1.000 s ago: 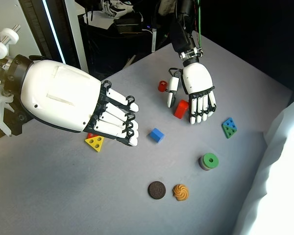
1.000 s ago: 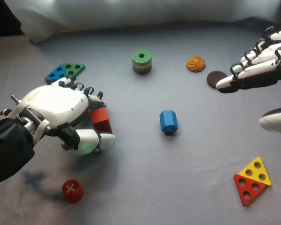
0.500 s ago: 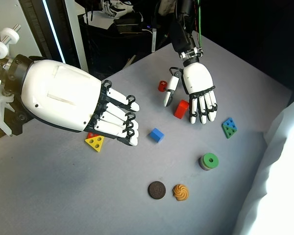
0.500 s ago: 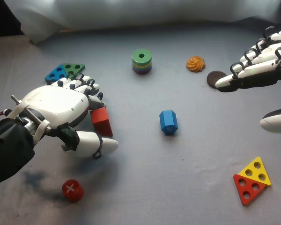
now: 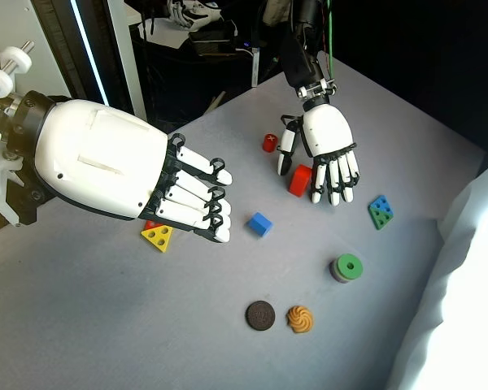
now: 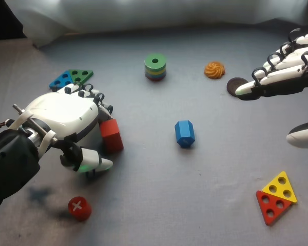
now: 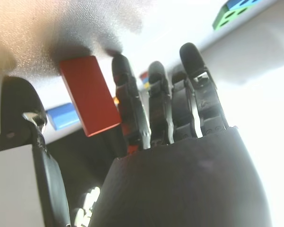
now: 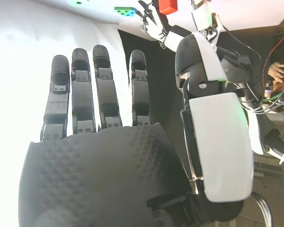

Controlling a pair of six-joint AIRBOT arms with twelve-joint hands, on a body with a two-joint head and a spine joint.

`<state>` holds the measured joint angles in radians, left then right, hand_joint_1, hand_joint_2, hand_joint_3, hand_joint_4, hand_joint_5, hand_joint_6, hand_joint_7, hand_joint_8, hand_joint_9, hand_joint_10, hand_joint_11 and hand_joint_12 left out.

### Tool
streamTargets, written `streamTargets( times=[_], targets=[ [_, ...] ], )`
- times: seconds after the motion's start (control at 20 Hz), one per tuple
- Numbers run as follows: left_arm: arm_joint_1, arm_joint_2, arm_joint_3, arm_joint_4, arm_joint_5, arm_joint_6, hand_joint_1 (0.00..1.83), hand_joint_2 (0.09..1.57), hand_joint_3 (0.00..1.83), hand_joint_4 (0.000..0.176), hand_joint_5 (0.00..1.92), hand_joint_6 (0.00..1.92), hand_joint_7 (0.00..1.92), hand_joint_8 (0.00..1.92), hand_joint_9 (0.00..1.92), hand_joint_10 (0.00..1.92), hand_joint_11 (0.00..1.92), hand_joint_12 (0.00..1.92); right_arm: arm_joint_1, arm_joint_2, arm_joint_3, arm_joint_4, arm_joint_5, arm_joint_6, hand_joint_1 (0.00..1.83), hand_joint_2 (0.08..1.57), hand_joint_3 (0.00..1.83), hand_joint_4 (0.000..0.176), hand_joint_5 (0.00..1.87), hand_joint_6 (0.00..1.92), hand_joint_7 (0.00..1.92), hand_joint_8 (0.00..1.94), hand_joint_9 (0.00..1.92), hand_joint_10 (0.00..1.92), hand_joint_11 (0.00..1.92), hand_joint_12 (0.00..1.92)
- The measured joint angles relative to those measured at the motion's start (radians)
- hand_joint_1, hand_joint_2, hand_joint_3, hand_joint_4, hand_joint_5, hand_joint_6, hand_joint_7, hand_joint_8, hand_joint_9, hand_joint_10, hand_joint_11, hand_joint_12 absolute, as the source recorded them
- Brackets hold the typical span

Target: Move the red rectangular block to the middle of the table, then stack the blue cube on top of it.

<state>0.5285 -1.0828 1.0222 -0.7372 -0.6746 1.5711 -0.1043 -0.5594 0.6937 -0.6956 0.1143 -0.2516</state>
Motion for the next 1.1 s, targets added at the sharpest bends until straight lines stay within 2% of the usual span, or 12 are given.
streamTargets(
  times=[0.05,0.1,0.15,0.2,0.3,0.4,0.7,0.85,0.95,1.0,1.1],
  targets=[
    [0.0,0.0,0.0,0.0,0.0,0.0,0.86,1.03,0.01,0.02,0.83,0.01,0.52,0.01,0.24,0.03,0.0,1.25,0.0,0.0,0.0,0.0,0.0,0.0,0.54,1.21,0.0,0.0,0.31,0.0,0.31,0.0,0.23,0.01,0.0,0.46],
    [0.0,0.0,0.0,0.0,0.0,0.0,0.86,1.03,0.0,0.024,0.84,0.02,0.53,0.01,0.25,0.04,0.0,1.25,0.0,0.0,0.0,0.0,0.0,0.0,0.52,1.22,0.0,0.0,0.3,0.0,0.3,0.0,0.23,0.0,0.0,0.46],
    [0.0,0.0,0.0,0.0,0.0,0.0,0.87,1.04,0.0,0.02,0.85,0.01,0.54,0.01,0.27,0.03,0.0,1.23,0.0,0.0,0.0,0.0,0.0,0.0,0.53,1.21,0.0,0.0,0.31,0.01,0.31,0.0,0.23,0.01,0.0,0.46],
    [0.0,0.0,0.0,-0.003,-0.002,0.0,0.89,1.04,0.0,0.008,0.86,0.01,0.56,0.01,0.28,0.03,0.0,1.18,0.0,0.0,0.0,0.0,0.0,0.0,0.53,1.22,0.0,0.0,0.33,0.01,0.31,0.0,0.23,0.0,0.0,0.48],
    [-0.002,0.0,0.0,-0.01,-0.005,0.003,0.87,1.04,0.0,0.011,0.86,0.01,0.54,0.0,0.26,0.02,0.0,1.13,0.0,0.0,0.0,0.0,0.0,0.0,0.54,1.22,0.0,0.0,0.33,0.01,0.31,0.0,0.23,0.0,0.0,0.51],
    [-0.002,-0.003,0.0,-0.017,-0.008,0.003,0.88,1.04,0.0,0.0,0.86,0.01,0.56,0.01,0.28,0.02,0.0,1.12,0.0,0.0,0.0,0.0,0.0,0.0,0.52,1.22,0.0,0.0,0.33,0.01,0.31,0.0,0.23,0.0,0.0,0.52],
    [-0.026,-0.015,-0.001,-0.073,-0.01,0.016,0.84,1.05,0.0,0.0,0.87,0.01,0.57,0.01,0.28,0.02,0.0,1.13,0.0,0.0,0.0,0.0,0.0,0.0,0.54,1.22,0.0,0.0,0.32,0.0,0.3,0.0,0.22,0.0,0.0,0.52],
    [-0.04,-0.025,-0.011,-0.122,-0.013,0.036,0.79,1.05,0.0,0.005,0.85,0.0,0.52,0.0,0.26,0.0,0.0,1.1,0.0,0.0,0.0,0.0,0.0,0.0,0.55,1.22,0.0,0.0,0.3,0.0,0.29,0.0,0.22,0.0,0.0,0.47],
    [-0.048,-0.031,-0.014,-0.156,-0.019,0.038,0.82,1.05,0.0,0.0,0.84,0.0,0.53,0.01,0.28,0.01,0.0,1.09,0.0,0.0,0.0,0.0,0.0,0.0,0.54,1.22,0.0,0.0,0.31,0.0,0.3,0.0,0.22,0.0,0.0,0.53],
    [-0.061,-0.031,-0.016,-0.206,-0.024,0.053,0.82,1.05,0.0,0.0,0.85,0.0,0.53,0.01,0.28,0.01,0.0,1.09,0.0,0.0,0.0,0.0,0.0,0.0,0.54,1.22,0.0,0.0,0.31,0.0,0.3,0.0,0.22,0.0,0.0,0.53],
    [-0.072,-0.031,-0.022,-0.227,-0.036,0.067,0.83,1.05,0.0,0.0,0.86,0.01,0.55,0.01,0.3,0.02,0.0,1.09,0.0,0.0,0.0,0.0,0.0,0.0,0.55,1.22,0.0,0.0,0.29,0.0,0.29,0.0,0.21,0.0,0.0,0.53]
  ],
)
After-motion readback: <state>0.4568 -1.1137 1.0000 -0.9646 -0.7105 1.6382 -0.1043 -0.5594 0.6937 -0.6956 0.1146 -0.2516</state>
